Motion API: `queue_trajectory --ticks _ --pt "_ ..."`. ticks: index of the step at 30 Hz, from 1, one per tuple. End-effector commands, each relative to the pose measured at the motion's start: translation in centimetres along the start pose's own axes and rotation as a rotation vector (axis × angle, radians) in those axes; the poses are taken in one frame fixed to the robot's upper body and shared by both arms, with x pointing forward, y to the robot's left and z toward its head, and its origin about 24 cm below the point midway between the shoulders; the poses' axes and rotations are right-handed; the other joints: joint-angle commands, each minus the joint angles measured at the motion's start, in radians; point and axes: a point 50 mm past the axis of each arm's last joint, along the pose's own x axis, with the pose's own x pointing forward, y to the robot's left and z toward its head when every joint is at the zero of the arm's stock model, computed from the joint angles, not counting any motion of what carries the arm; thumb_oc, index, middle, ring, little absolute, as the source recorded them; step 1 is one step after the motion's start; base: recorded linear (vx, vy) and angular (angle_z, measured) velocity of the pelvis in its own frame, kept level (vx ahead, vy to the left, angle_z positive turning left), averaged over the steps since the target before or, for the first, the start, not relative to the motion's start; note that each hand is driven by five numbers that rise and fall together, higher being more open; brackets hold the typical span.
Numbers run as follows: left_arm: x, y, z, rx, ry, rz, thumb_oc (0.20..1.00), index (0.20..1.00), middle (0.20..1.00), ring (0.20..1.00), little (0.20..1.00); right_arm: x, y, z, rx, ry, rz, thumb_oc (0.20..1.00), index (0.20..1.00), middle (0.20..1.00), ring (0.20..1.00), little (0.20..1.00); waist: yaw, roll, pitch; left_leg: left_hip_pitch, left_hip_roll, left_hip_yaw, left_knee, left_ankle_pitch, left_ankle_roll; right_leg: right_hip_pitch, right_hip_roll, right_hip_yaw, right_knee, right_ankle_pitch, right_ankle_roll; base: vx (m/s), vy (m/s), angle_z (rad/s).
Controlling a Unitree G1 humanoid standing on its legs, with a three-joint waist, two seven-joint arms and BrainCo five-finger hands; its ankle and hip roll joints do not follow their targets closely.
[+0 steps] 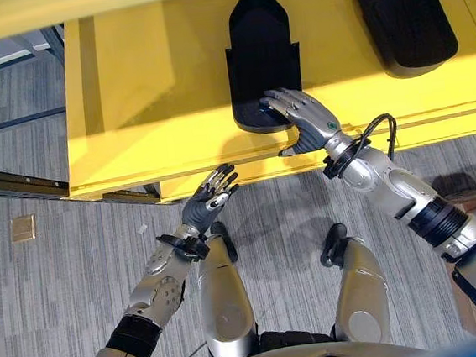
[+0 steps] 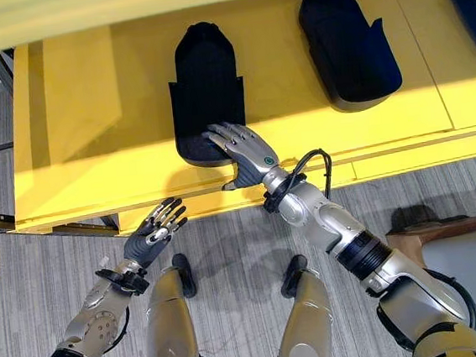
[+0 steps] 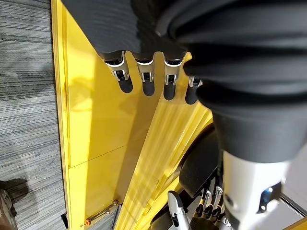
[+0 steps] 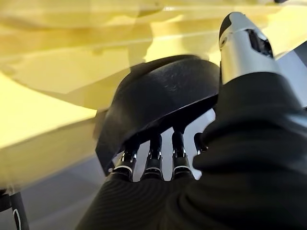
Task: Move parts from the plastic box to the shelf.
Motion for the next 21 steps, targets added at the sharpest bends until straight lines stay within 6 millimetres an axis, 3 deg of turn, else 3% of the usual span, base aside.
queue_trajectory --ticks 1,7,12,13,16,21 --pt "0.3 -2.0 0.9 -0.014 -0.091 -0.102 1.000 1.000 1.000 1.000 1.000 1.8 -3.8 0.7 -0.036 -0.076 -0.186 1.000 1.000 1.000 1.000 1.000 0.025 0.019 -0.009 0.034 -0.077 0.040 -0.022 -0.044 0.090 0.026 0.032 -0.056 0.115 -0.124 -0.007 -0.01 0.046 -0.01" --pt "0.2 -2.1 0.7 -0.017 -0.083 -0.106 1.000 1.000 1.000 1.000 1.000 1.3 -6.0 4.6 0.116 -0.356 -0.202 1.000 1.000 1.000 1.000 1.000 0.018 0.028 -0.018 0.056 -0.096 0.039 -0.048 -0.039 0.090 0.045 0.034 -0.043 0.082 -0.112 0.002 0.01 0.055 -0.03" --pt "0.3 -2.4 0.6 -0.028 -0.114 -0.098 1.000 1.000 1.000 1.000 1.000 -0.8 -8.8 9.2 0.245 -0.608 -0.244 1.000 1.000 1.000 1.000 1.000 0.002 0.035 -0.021 0.082 -0.101 0.056 -0.077 -0.034 0.088 0.066 0.033 -0.030 0.022 -0.083 0.014 0.00 0.048 -0.02" --pt "0.3 -2.4 0.6 -0.028 -0.114 -0.099 1.000 1.000 1.000 1.000 1.000 -0.8 -8.9 9.2 0.245 -0.608 -0.243 1.000 1.000 1.000 1.000 1.000 0.003 0.035 -0.023 0.082 -0.100 0.057 -0.082 -0.028 0.089 0.065 0.035 -0.031 0.017 -0.078 0.012 -0.01 0.034 -0.05" --pt "0.2 -2.5 0.6 -0.037 -0.115 -0.095 1.000 1.000 1.000 1.000 1.000 -1.7 -9.2 11.4 0.344 -0.721 -0.092 1.000 1.000 1.000 1.000 1.000 0.000 0.037 -0.021 0.094 -0.101 0.066 -0.087 -0.031 0.085 0.080 0.032 -0.030 0.002 -0.079 0.016 0.00 0.026 -0.06" --pt "-0.2 -2.4 0.5 -0.036 -0.101 -0.095 1.000 1.000 1.000 1.000 1.000 -2.0 -8.5 12.4 0.376 -0.727 0.098 1.000 1.000 1.000 1.000 1.000 0.008 0.036 -0.020 0.104 -0.102 0.073 -0.097 -0.030 0.085 0.098 0.028 -0.036 -0.023 -0.074 0.019 0.00 0.004 -0.03"
